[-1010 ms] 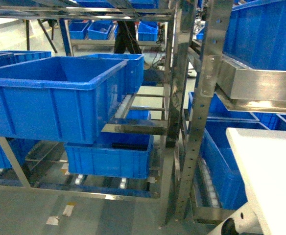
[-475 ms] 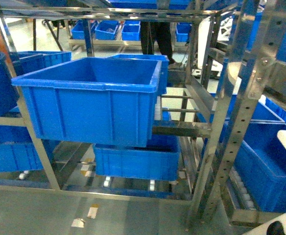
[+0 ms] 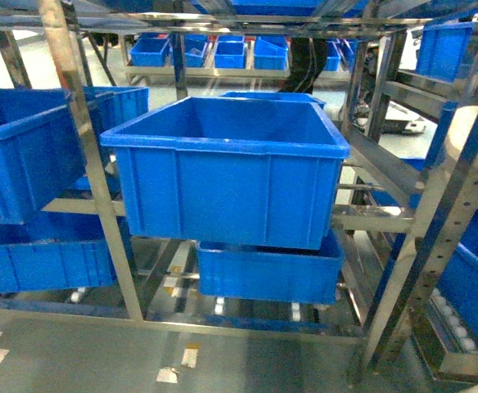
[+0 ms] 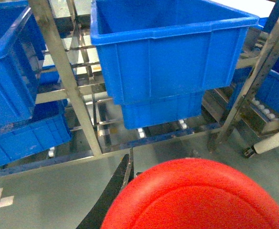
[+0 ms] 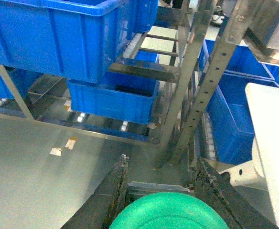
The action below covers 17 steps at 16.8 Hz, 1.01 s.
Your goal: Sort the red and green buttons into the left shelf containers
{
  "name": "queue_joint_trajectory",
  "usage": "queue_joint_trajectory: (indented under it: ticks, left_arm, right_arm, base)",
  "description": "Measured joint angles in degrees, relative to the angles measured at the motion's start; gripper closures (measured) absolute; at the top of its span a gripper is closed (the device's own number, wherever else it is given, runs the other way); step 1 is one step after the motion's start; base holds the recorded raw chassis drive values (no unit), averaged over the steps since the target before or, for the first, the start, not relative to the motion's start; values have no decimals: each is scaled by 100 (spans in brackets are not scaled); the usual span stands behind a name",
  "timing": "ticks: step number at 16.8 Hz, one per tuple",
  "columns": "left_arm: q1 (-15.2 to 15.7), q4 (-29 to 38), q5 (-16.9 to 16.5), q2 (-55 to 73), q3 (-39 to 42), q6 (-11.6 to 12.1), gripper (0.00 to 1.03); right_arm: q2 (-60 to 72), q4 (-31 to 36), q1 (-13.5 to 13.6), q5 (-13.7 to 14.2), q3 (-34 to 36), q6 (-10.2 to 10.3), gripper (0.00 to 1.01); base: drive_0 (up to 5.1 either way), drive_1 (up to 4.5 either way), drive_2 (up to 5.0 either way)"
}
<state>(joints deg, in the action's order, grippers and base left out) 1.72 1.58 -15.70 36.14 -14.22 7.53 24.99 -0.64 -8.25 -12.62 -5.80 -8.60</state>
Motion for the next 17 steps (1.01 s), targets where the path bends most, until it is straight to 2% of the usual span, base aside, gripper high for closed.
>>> queue_joint_trajectory:
  ticks: [17]
  left_arm:
    - [0,-11,2,-4,0,0,76]
  right_arm:
    - [-4,-2,0,2,0,0,67]
  base:
    - [-502,244,244]
